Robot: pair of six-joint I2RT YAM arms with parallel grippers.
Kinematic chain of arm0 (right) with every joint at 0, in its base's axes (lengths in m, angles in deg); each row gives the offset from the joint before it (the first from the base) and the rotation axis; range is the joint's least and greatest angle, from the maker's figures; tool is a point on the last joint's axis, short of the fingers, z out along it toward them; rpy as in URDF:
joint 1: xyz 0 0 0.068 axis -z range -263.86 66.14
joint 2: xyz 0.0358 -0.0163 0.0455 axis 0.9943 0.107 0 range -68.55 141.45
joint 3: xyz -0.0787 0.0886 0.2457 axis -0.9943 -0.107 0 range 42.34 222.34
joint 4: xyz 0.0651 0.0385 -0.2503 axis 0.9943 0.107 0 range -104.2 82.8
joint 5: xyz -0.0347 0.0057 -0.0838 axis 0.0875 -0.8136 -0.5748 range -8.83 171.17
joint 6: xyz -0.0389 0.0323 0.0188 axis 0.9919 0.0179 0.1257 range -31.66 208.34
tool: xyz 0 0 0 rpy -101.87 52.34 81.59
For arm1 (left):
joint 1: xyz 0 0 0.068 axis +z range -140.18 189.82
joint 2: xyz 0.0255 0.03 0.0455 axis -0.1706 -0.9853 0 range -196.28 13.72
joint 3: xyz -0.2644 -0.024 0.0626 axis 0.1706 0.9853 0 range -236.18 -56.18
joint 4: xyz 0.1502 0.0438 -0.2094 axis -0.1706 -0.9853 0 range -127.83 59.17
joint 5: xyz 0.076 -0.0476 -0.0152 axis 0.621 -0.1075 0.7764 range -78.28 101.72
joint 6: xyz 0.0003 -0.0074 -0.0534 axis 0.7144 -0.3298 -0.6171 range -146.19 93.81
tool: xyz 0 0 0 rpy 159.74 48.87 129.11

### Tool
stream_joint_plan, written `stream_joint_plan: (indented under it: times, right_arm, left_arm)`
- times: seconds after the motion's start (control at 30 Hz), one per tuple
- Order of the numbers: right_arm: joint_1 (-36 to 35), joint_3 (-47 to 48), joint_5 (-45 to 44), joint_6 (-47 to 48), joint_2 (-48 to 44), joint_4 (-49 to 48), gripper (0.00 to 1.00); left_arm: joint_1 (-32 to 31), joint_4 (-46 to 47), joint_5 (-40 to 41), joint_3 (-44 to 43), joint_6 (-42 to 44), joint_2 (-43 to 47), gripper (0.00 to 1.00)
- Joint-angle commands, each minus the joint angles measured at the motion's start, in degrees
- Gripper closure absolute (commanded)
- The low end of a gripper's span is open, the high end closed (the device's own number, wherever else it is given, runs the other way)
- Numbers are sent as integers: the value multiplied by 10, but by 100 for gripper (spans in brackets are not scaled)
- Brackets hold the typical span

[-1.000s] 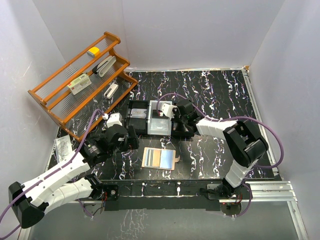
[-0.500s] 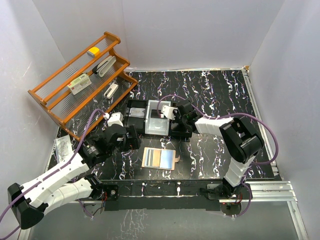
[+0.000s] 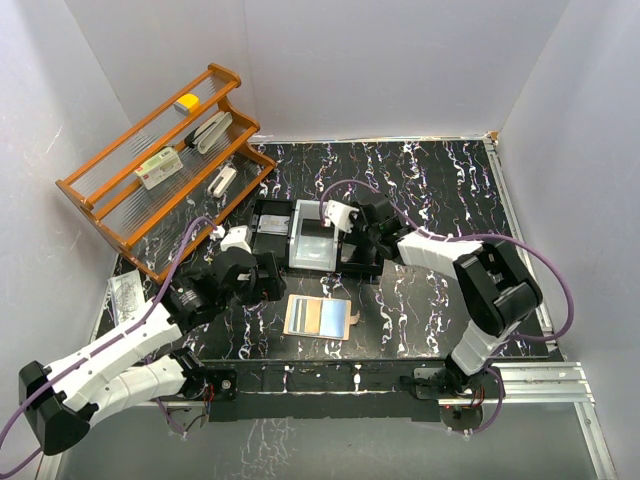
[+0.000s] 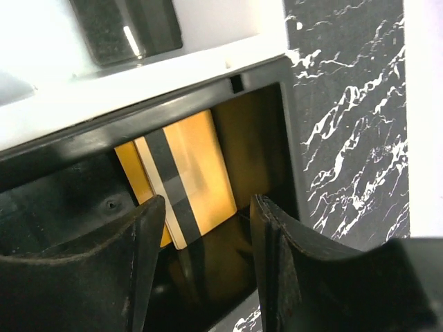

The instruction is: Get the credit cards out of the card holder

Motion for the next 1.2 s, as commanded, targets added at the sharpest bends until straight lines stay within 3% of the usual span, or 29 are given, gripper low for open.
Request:
stream_joint_plan:
  times: [0.0,0.2,0.4,0.6,0.77,0.87,1.17]
  right_arm:
    - [9,14,34,-28,-48,-14,49]
    - [15,-4,63,-89,-103,-38,47]
    - [15,-44,81,-271,-197,-120,33]
    - [15,-46,9,-460,-248,-86,24]
    - [15,-56,-27,-611,-297,-45,3]
    - [15,-58,-46,-718,-324,0,2]
    - [15,-166,130,-879,-410,-44,2]
  left_arm:
    - [1,13,-14,-5,10,-6,1]
    - [1,20,-28,-6,11,-21,1]
    - [1,-1,-13,-17,7,-30,1]
    - [1,0,-9,-16,8,-31,1]
    - [1,0,-7,-26,11,-51,1]
    - [2,1,-8,-29,6,-62,1]
    - [8,-33,14,-18,-18,-54,1]
